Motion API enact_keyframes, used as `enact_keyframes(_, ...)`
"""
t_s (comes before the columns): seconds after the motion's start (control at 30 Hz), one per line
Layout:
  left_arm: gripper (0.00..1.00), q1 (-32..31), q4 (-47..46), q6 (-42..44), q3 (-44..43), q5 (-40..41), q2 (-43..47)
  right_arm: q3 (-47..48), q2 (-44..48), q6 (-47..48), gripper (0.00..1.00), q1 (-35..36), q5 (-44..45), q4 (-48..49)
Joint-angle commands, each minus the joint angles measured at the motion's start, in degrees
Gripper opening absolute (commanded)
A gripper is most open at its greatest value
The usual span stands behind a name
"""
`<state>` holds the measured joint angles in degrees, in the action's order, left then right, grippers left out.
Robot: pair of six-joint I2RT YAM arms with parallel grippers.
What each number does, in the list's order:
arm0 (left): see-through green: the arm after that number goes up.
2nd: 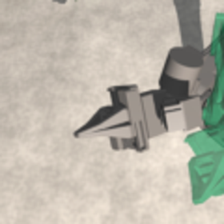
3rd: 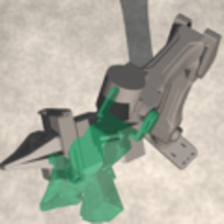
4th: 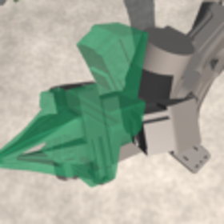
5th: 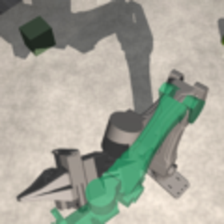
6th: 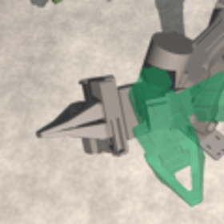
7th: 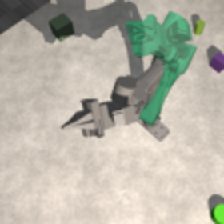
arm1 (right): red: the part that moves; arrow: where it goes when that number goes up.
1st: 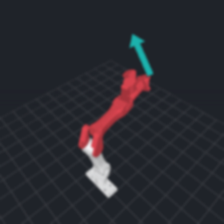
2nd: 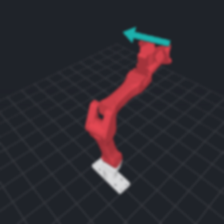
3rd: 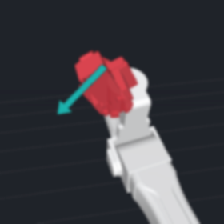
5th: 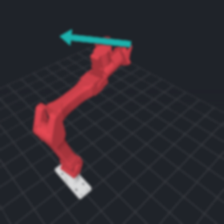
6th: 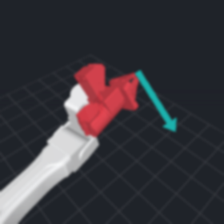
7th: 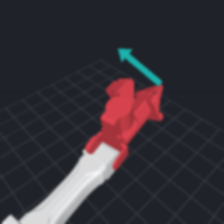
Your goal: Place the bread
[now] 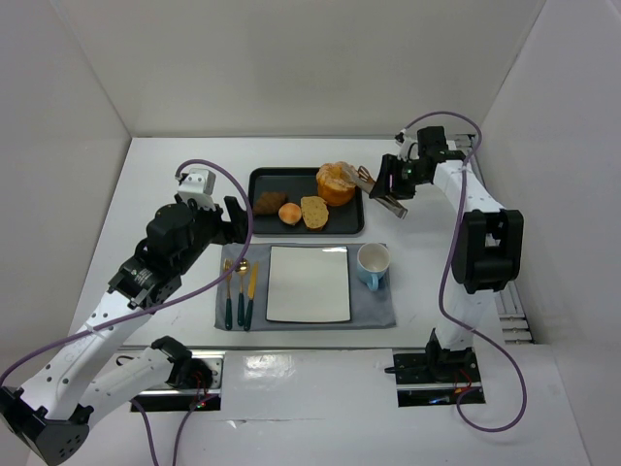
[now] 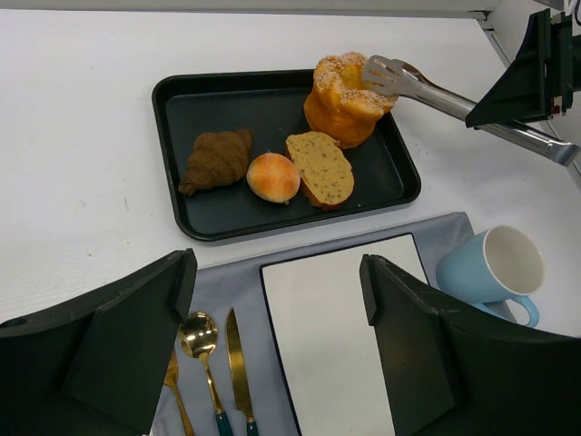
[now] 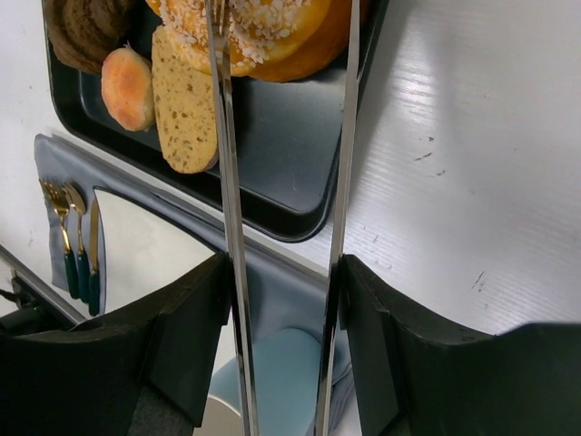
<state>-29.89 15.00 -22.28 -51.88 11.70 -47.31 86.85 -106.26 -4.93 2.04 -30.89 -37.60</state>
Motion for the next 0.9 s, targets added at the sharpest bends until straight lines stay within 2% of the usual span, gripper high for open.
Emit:
enact_keyframes(0.0,0.91,-0.2,-2.5,1.4,-0.9,0.2,1.1,3.6,-0.3,-1.4,0.59,-0.1,-0.5,-1.0)
enact_keyframes(0.1,0.91,-0.2,-3.1,1.4,-0.9,0.2,1.1,3.6,-0.3,-1.4,0.54,-0.1,-1.0,-1.0)
enact_keyframes(0.23,0.91,-0.2,-3.1,1.4,-0.9,0.2,1.1,3.6,-0.3,-1.9,0.27,-0.1,-2.3,-1.0)
enact_keyframes(0.27,0.91,-0.2,-3.1,1.4,-0.9,0.2,1.1,3.6,-0.3,-1.9,0.16,-0.1,-2.8,-1.0)
enact_keyframes(0.4,0.91,-0.2,-3.1,1.4,-0.9,0.2,1.1,3.1,0.3,-1.9,0.0,-0.1,-4.0,-1.0)
enact_keyframes(0.87,0.91,-0.2,-3.1,1.4,-0.9,0.2,1.1,3.1,4.5,-0.9,0.0,-2.7,-10.1,2.2)
